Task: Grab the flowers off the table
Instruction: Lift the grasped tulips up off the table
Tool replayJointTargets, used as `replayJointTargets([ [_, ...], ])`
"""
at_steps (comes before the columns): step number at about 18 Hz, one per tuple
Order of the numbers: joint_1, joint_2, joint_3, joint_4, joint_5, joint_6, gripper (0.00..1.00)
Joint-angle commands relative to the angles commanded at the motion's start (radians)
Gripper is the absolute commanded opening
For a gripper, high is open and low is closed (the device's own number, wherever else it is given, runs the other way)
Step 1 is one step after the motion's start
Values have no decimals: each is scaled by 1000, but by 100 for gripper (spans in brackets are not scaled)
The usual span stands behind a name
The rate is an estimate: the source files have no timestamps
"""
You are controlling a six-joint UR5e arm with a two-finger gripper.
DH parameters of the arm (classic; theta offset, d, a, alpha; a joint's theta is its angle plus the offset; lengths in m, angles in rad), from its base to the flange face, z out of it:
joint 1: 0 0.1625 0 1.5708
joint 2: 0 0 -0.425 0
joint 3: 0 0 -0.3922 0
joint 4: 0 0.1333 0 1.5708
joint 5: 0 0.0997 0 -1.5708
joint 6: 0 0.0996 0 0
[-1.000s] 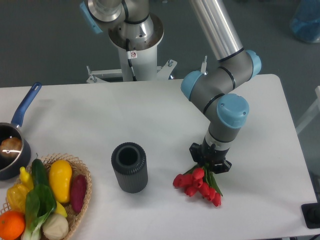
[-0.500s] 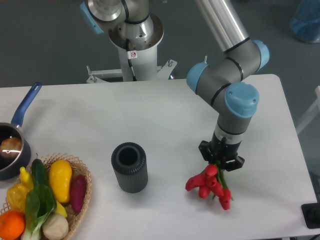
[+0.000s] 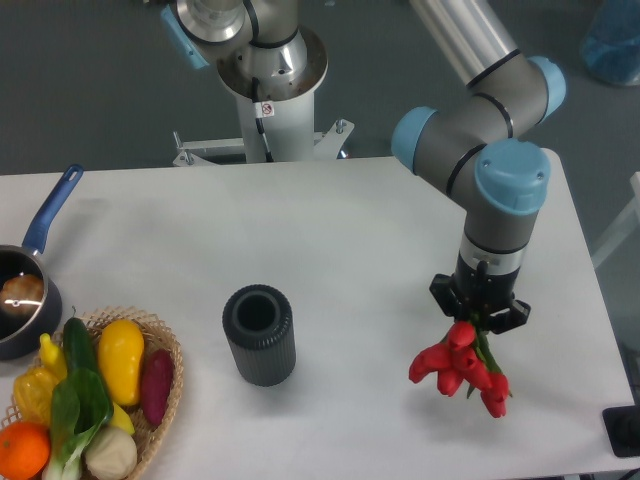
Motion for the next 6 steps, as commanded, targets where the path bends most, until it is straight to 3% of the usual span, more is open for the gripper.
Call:
replayJointTargets([
  [2, -2, -3, 14, -5, 12, 2, 0],
  [6, 0, -18, 69, -83, 55, 11, 0],
])
